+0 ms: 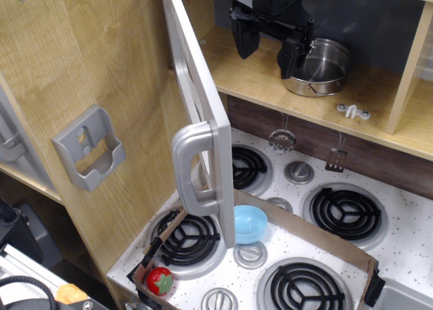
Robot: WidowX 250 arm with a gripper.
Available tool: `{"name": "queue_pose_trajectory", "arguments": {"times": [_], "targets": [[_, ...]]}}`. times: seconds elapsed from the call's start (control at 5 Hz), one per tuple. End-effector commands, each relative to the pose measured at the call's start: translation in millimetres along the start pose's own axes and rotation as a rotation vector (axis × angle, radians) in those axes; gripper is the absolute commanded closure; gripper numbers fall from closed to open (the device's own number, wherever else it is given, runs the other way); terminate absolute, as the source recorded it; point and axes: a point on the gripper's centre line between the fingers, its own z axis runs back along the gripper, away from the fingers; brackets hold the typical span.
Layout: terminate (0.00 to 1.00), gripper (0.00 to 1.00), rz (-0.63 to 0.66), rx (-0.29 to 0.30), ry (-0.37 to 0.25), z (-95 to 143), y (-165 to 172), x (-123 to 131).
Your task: Close microwave
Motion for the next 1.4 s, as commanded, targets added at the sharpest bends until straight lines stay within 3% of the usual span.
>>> {"name": "queue_pose_trajectory", "arguments": {"times": [0.0,0.4,0.6,0.8,1.0,1.2], "targets": [[0.0,0.0,0.0,0.0,0.0,0.0,0.0,0.0],[0.0,0.0,-0.01,0.102,-0.065,51.7,17.1,4.6],[0.0,0.0,-0.012,0.073,-0.088,73.6,24.3,-0.9],[0.0,0.0,-0.015,0.088,-0.128,99.4,28.2,-9.9],[0.0,0.0,-0.019,0.106,-0.102,133.5,30.5,-16.4],[0.0,0.0,-0.008,0.124,-0.068,151.3,31.1,-28.2]]}}
